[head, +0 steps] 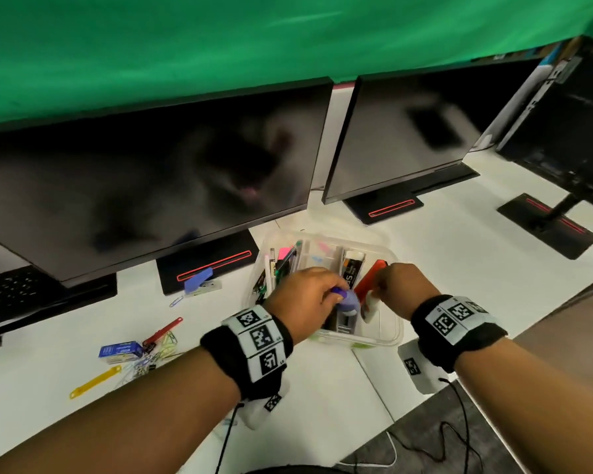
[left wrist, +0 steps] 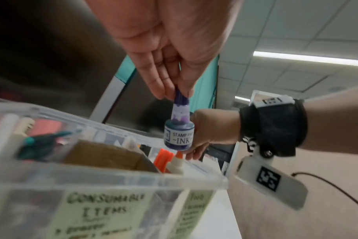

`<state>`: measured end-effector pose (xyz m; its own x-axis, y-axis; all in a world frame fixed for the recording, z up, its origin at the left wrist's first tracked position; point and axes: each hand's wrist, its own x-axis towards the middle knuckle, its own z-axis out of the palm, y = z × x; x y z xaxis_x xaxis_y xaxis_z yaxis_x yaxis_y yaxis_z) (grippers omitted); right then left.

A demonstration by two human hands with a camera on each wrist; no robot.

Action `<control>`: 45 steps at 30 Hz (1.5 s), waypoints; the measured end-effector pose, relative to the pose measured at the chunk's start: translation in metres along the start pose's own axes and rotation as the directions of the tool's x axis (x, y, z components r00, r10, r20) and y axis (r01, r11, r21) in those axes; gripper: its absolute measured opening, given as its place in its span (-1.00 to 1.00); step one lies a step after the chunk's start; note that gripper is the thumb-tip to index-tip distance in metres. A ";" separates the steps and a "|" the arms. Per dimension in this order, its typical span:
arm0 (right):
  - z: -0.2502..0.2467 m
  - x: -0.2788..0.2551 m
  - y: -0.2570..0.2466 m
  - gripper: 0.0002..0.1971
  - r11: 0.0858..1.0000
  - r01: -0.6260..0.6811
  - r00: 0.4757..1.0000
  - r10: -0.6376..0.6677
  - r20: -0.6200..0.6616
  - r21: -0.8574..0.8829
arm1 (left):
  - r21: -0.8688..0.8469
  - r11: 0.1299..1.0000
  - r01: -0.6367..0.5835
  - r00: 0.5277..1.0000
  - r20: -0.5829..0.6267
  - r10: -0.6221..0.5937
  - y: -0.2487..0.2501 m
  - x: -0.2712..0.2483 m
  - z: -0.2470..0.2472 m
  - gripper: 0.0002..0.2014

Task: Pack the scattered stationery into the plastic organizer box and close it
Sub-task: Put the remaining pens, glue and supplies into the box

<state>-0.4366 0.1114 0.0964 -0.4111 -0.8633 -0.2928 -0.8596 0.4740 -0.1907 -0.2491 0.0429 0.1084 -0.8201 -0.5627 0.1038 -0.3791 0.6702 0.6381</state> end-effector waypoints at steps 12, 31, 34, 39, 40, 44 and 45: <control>0.023 0.023 0.012 -0.72 0.975 0.017 0.998 -0.004 0.060 -0.223 | 0.145 0.986 0.078 0.915 0.382 -0.129 0.009 0.049 0.078 -0.75; 0.016 0.035 0.026 -0.77 0.998 0.067 0.995 -0.066 0.076 -0.010 | 0.127 0.992 0.018 0.931 0.359 -0.063 -0.007 0.055 0.065 -0.74; 0.013 0.026 0.024 -0.72 0.995 0.098 0.995 -0.098 0.035 0.019 | 0.080 0.995 0.056 0.975 0.209 -0.072 -0.024 0.039 0.033 -0.74; 0.002 0.001 -0.016 -0.81 0.990 0.110 0.991 -0.102 -0.091 0.092 | 0.070 0.969 0.235 0.972 -0.010 -0.235 -0.079 -0.001 -0.020 -0.79; -0.001 -0.007 -0.031 -0.83 0.983 0.143 0.986 -0.131 -0.101 0.116 | 0.081 0.960 0.269 0.963 -0.048 -0.266 -0.090 -0.011 -0.030 -0.80; 0.007 -0.024 -0.110 -0.83 0.922 0.350 0.937 -0.345 -0.060 0.164 | 0.117 0.898 0.424 0.902 -0.150 -0.406 -0.140 -0.067 -0.064 -0.82; 0.015 -0.023 -0.127 -0.81 0.905 0.391 0.920 -0.389 -0.045 0.167 | 0.144 0.872 0.467 0.883 -0.137 -0.450 -0.153 -0.080 -0.070 -0.82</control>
<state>-0.3130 0.0737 0.1136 -0.0572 -0.9866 -0.1526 -0.8881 0.1201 -0.4436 -0.0957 -0.0487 0.0558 -0.4945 -0.8644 -0.0906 -0.7756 0.3918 0.4950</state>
